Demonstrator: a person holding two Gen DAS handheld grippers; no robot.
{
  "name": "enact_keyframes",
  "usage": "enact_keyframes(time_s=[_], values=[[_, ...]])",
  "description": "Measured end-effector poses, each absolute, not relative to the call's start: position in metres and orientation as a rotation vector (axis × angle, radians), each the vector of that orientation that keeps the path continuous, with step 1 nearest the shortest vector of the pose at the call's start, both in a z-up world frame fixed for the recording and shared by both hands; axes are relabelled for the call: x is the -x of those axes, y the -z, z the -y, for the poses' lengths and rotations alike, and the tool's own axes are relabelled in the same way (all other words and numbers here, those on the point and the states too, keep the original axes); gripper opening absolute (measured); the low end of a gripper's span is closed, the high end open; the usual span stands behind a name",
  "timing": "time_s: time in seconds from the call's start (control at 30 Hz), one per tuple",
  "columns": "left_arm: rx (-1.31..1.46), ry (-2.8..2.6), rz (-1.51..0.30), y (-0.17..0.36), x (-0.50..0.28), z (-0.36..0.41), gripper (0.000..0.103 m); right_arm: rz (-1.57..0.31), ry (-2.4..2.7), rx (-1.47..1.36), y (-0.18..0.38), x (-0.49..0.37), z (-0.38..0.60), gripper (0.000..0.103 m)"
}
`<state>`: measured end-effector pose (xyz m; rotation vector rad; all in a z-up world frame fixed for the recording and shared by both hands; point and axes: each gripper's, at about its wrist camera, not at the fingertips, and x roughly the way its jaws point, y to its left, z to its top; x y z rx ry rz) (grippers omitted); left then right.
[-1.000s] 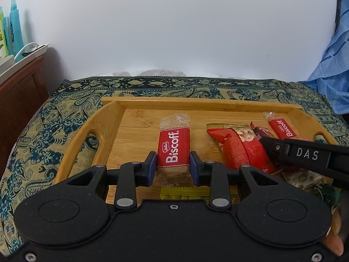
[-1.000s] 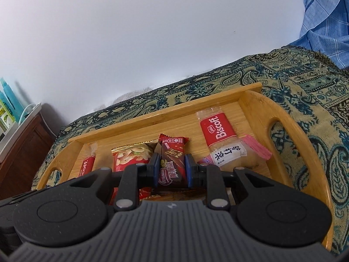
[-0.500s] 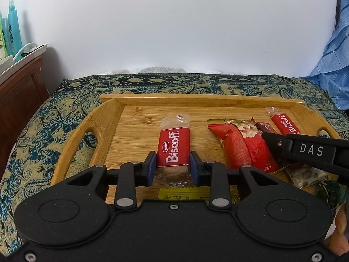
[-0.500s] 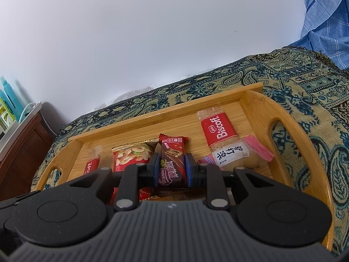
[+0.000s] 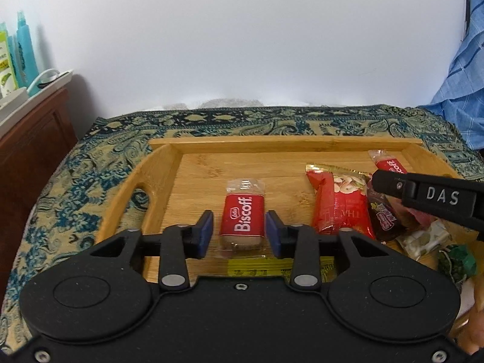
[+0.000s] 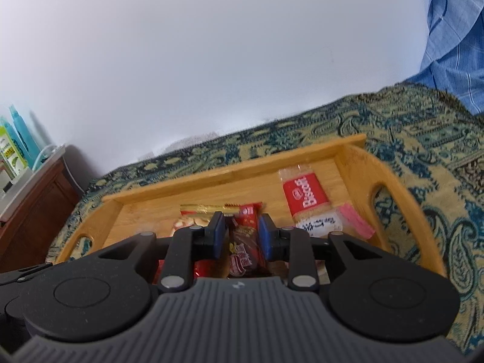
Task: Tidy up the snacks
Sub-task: 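Lower both packets onto the tray and open both grippers, then move both grippers back to the last snacks beside the tray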
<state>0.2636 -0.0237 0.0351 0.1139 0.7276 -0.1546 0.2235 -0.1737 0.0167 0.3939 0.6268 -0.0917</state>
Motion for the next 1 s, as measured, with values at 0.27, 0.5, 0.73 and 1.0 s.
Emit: enact_keyframes(time_s=[0.27, 0.5, 0.73, 1.0], values=[[-0.121, 0.151, -0.684, -0.067, -0.23, 0.013, 0.06, -0.535, 0.042, -0.32, -0.045, -0.191, 0.166, 0.064], [-0.137, 0.132, -0.664, -0.09, -0.188, 0.001, 0.076, -0.433, 0.001, -0.333, -0.069, -0.153, 0.152, 0.083], [-0.131, 0.133, -0.652, -0.105, -0.142, -0.014, 0.087, -0.396, -0.05, -0.355, -0.069, -0.118, 0.137, 0.089], [-0.131, 0.112, -0.655, -0.107, -0.101, -0.03, 0.089, -0.377, -0.061, -0.296, -0.067, -0.08, 0.132, 0.094]])
